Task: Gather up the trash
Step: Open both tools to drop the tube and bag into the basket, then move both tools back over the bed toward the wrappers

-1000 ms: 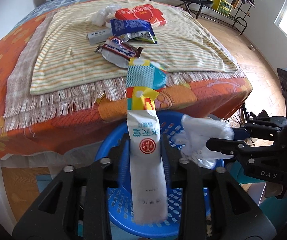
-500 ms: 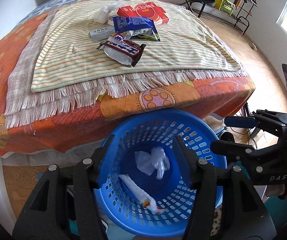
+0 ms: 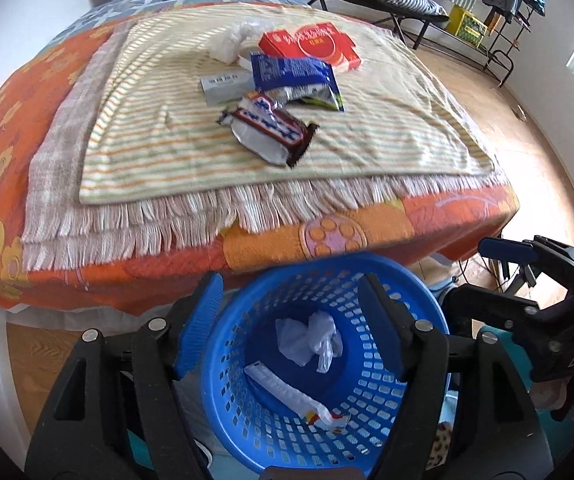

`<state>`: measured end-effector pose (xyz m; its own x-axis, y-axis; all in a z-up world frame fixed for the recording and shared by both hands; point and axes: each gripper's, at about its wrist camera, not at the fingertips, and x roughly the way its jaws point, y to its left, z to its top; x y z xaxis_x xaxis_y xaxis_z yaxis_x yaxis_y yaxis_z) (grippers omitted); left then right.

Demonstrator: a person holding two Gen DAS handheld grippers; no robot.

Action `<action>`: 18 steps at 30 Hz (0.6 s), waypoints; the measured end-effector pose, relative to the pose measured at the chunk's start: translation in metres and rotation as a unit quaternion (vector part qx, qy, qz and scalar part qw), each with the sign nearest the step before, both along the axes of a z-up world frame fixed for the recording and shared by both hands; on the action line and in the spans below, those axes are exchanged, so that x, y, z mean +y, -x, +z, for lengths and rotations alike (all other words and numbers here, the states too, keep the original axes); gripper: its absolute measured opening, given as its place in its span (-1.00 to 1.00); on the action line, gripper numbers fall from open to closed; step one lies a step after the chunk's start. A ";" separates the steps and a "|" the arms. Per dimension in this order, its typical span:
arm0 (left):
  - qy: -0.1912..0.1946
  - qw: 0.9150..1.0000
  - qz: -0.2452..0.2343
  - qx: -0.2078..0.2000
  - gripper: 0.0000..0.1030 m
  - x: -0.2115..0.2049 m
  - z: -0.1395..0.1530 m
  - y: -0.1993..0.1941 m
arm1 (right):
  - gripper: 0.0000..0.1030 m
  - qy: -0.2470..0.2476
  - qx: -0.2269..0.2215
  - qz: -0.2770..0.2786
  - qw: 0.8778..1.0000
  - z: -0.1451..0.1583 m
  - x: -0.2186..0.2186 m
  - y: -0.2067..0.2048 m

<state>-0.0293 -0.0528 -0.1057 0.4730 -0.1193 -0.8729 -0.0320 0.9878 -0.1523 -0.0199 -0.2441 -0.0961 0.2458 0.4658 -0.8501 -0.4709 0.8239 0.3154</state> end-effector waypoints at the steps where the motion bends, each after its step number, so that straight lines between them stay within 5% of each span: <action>1: 0.001 1.000 0.002 -0.001 0.40 0.001 0.002 -0.003 | 0.77 -0.008 0.002 -0.004 1.000 0.003 -0.001 -0.004; 18: 0.034 0.998 0.055 0.013 0.40 0.018 0.010 -0.055 | 0.77 -0.056 -0.042 -0.016 0.997 0.057 0.007 -0.069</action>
